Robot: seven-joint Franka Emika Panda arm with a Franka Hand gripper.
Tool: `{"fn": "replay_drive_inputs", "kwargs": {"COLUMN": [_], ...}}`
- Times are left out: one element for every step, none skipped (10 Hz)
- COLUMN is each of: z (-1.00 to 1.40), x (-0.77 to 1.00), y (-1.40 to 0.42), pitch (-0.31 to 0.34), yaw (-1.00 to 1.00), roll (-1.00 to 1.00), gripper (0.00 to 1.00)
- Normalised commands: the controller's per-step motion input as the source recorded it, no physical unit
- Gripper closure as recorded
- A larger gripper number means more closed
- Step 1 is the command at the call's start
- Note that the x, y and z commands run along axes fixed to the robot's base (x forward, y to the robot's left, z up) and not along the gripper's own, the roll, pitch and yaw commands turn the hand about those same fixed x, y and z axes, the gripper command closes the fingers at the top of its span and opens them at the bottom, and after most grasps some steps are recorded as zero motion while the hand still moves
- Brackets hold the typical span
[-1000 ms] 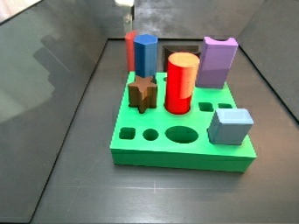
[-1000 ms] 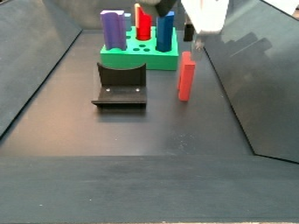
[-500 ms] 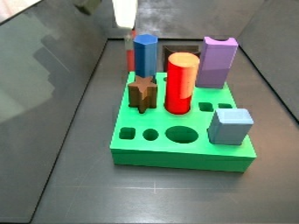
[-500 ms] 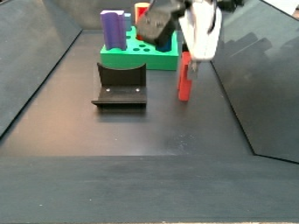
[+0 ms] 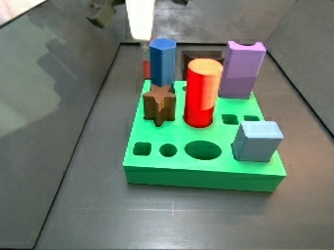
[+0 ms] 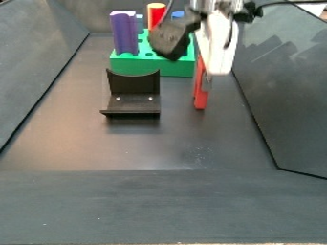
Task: Pick up the square-circle object. Move up. Rotate the square-circle object. Move to above the board. Insert the square-circle object.
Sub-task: Move to above the board.
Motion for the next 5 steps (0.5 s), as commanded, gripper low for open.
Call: {"fn": "replay_drive_inputs", "kwargs": {"z": [1.00, 1.00, 1.00, 1.00, 1.00], "x": [-0.06, -0.06, -0.05, -0.05, -0.05], "y": [-0.12, -0.11, -0.11, -0.11, -0.11], "pitch": [-0.240, -0.173, -0.094, -0.006, 0.024], "yaw": [0.10, 0.07, 0.04, 0.02, 0.01], "roll": [0.40, 0.34, 0.26, 0.16, 0.12], "gripper": [1.00, 1.00, 1.00, 1.00, 1.00]}}
